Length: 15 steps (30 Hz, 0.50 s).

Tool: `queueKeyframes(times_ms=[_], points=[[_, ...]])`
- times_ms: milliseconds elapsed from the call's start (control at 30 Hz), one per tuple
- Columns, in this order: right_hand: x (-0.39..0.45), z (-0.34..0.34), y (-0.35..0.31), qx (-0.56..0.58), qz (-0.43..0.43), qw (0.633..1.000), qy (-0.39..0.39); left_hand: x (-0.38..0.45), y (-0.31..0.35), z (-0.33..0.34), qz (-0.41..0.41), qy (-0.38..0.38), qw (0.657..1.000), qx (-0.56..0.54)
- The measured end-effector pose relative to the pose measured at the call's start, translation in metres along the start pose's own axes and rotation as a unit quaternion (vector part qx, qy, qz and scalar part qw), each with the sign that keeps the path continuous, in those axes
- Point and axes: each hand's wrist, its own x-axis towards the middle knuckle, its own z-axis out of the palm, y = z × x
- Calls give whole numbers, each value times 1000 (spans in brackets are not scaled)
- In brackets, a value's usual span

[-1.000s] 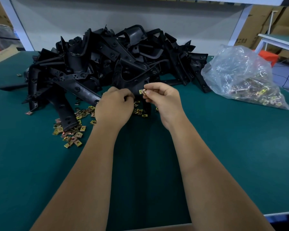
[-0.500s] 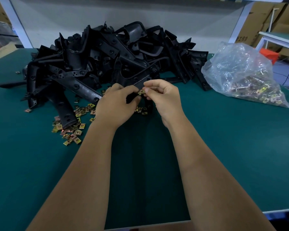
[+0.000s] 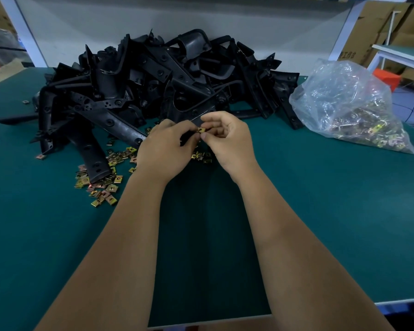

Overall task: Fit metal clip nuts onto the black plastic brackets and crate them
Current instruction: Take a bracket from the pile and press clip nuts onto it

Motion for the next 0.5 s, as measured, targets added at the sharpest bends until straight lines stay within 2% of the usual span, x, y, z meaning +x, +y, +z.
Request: queueKeyframes(times_ms=[500], points=[[-2, 6, 0, 23, 6, 999, 23, 2, 1, 0, -8, -8, 1000, -2]])
